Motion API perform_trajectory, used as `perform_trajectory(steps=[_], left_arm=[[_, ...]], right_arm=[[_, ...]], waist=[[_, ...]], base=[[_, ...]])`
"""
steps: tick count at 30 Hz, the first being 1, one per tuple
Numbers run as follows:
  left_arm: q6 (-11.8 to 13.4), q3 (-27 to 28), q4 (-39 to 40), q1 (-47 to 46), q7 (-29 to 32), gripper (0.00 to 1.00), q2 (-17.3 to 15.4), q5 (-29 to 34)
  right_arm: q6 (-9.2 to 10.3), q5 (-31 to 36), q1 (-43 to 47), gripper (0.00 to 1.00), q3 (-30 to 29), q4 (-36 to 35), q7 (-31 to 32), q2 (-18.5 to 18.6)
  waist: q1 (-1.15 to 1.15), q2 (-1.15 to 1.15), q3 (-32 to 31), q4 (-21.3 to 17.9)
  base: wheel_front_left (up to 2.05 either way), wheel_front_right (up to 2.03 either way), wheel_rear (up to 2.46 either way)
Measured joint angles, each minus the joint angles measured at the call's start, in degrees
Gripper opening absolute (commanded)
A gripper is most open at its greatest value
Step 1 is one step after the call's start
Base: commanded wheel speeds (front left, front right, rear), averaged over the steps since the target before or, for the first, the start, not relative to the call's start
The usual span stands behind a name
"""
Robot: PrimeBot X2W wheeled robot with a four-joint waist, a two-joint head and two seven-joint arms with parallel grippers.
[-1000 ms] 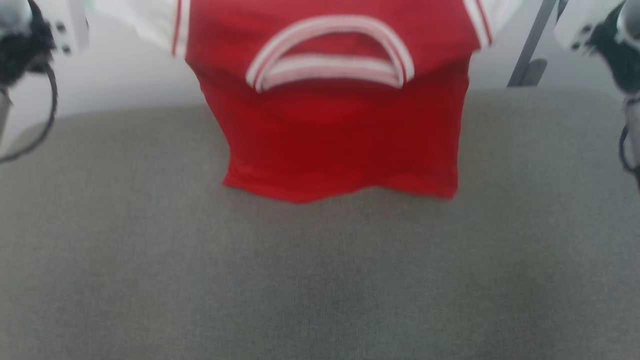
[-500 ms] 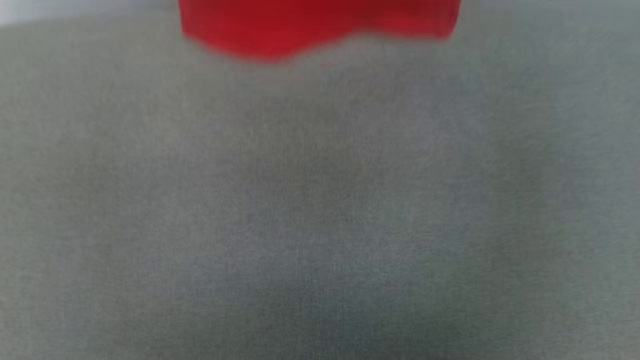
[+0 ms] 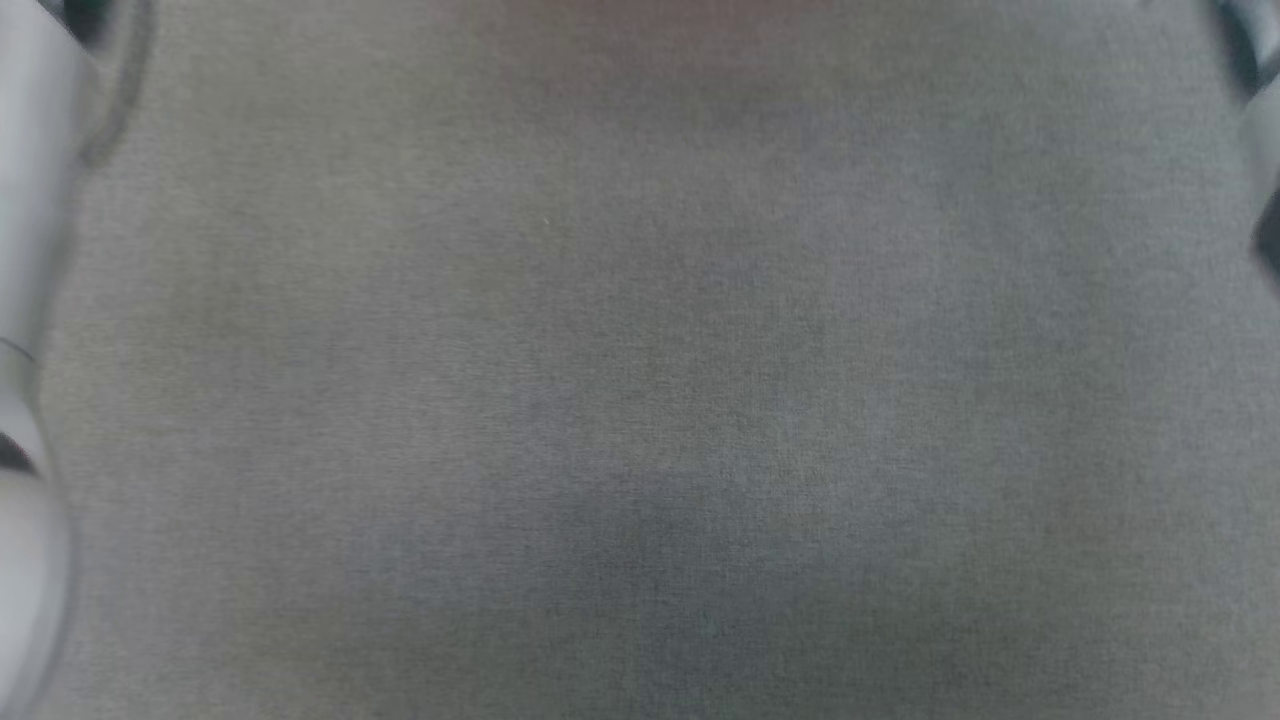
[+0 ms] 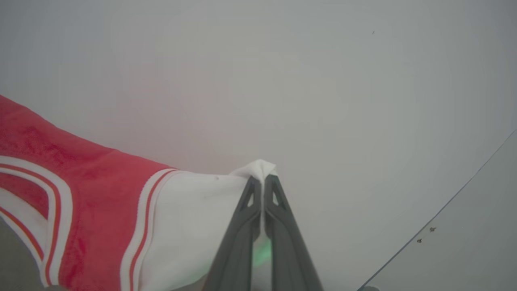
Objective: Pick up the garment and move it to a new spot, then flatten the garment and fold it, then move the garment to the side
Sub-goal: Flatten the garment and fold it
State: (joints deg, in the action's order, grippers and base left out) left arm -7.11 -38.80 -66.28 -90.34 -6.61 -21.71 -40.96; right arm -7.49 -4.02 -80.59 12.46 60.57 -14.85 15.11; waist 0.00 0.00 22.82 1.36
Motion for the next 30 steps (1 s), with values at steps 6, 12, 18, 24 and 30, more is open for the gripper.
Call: perform_trajectory(steps=[6,12,18,24,30], left_arm=[[-0.3,-2.8,1.3,10.8,9.5,0.0,1.6,-5.8],[-0.3,-5.7,7.4,20.7,20.3,0.0,-2.1,-12.0],[-0.3,-7.4,15.3,32.5,29.8,0.0,-7.9,-17.0],[4.0,-7.4,27.0,41.4,37.6,0.0,-13.1,-20.8],[14.4,-7.4,46.0,52.6,44.7,0.0,-21.0,-24.4]], right_arm=[[0.0,-9.2,7.6,0.0,7.1,3.6,4.4,-0.7],[0.0,-22.5,17.1,0.0,15.7,-3.3,12.4,3.1],[0.0,-37.8,29.7,0.0,24.5,-19.8,25.4,13.5],[0.0,-47.3,40.2,0.0,28.0,-34.2,35.4,23.1],[0.0,-53.0,50.5,0.0,27.6,-45.1,44.0,30.1]], waist=[[0.0,0.0,-3.0,1.3],[0.0,0.0,-7.0,2.1],[0.0,0.0,-11.7,2.4],[0.0,0.0,-14.7,2.7],[0.0,0.0,-15.8,2.8]], base=[[0.0,0.0,0.0],[0.0,0.0,0.0],[0.0,0.0,0.0],[0.0,0.0,0.0],[0.0,0.0,0.0]])
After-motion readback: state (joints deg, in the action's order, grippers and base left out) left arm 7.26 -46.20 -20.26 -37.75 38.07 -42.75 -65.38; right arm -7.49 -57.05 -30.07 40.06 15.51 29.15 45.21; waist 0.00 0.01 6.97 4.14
